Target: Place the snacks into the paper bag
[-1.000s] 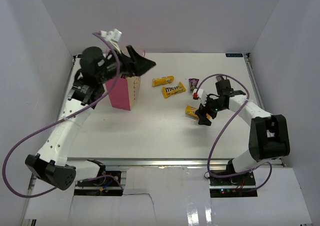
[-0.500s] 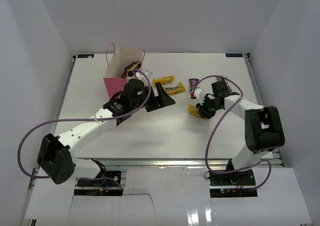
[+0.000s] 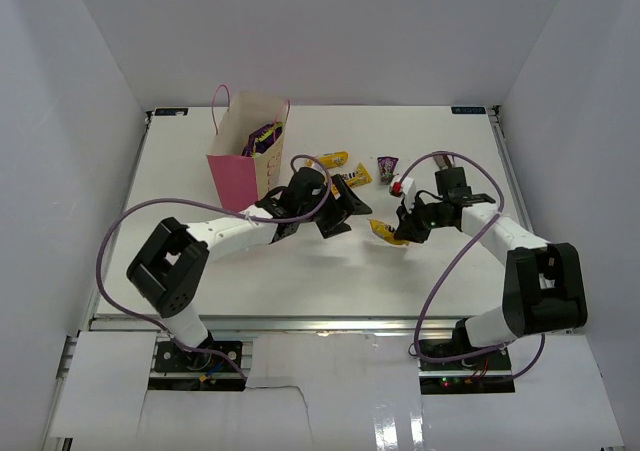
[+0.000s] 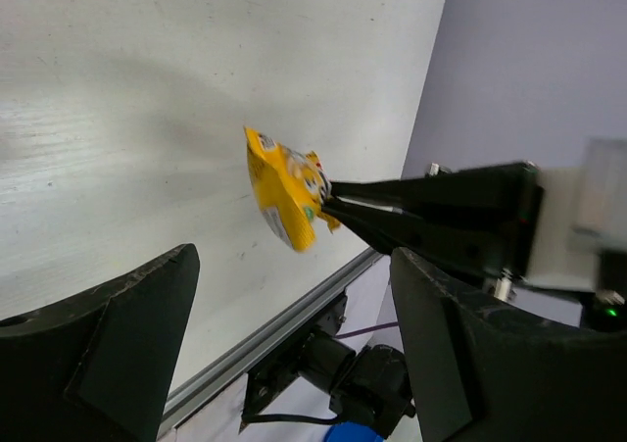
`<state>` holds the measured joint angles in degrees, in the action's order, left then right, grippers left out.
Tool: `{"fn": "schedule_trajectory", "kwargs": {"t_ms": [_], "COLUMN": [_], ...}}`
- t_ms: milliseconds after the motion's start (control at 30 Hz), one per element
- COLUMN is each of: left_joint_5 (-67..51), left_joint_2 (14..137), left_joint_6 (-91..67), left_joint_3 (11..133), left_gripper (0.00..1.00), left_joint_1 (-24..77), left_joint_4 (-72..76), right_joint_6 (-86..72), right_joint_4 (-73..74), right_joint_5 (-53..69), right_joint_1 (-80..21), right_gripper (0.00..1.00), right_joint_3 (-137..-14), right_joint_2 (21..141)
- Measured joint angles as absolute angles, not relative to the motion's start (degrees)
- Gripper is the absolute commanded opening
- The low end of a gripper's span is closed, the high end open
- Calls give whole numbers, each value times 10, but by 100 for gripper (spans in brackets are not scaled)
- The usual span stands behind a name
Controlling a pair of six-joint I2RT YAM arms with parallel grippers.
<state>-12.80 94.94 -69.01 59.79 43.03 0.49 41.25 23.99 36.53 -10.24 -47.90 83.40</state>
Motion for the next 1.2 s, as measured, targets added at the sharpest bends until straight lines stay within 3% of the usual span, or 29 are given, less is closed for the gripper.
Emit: {"fn": "schedule_trajectory", "kwargs": {"t_ms": [200,267,300,333,500,600,667,767,867,1200], "left_joint_5": [-148,-157,-161,-166,-176,-176,-174,-169,-154,-63], "left_joint_2": [1008,1019,1024,1028,1034,1034,1033,1032,1026,936], "left_joint_6": [-721,-725,-728,-730,-737,-736,-728,-703,-652,-392], "left_joint_3": [630,641,646,651,653,653,653,668,709,949], "left_gripper": [88,83,78,67,42,29,22,17,14,13], "left_joint_1": [444,447,449,450,449,448,447,447,447,429], "left_joint_4": [9,13,16,20,21,20,16,-14,-70,-261], "right_joint_6": [376,361,354,346,313,301,298,296,303,354], "right_joint_4": [242,242,241,240,235,235,236,243,256,308], "right_joint_5": [428,439,442,447,455,454,453,454,456,471], "right_joint_1": [-106,-111,-114,-117,-120,-119,-119,-120,-117,-9], "right_gripper": [10,10,10,10,13,20,33,53,68,72], "right_joint_3": [-479,-479,-479,-479,-480,-484,-487,-496,-517,-607], "right_joint_2": [803,797,795,793,788,784,781,777,767,734]}}
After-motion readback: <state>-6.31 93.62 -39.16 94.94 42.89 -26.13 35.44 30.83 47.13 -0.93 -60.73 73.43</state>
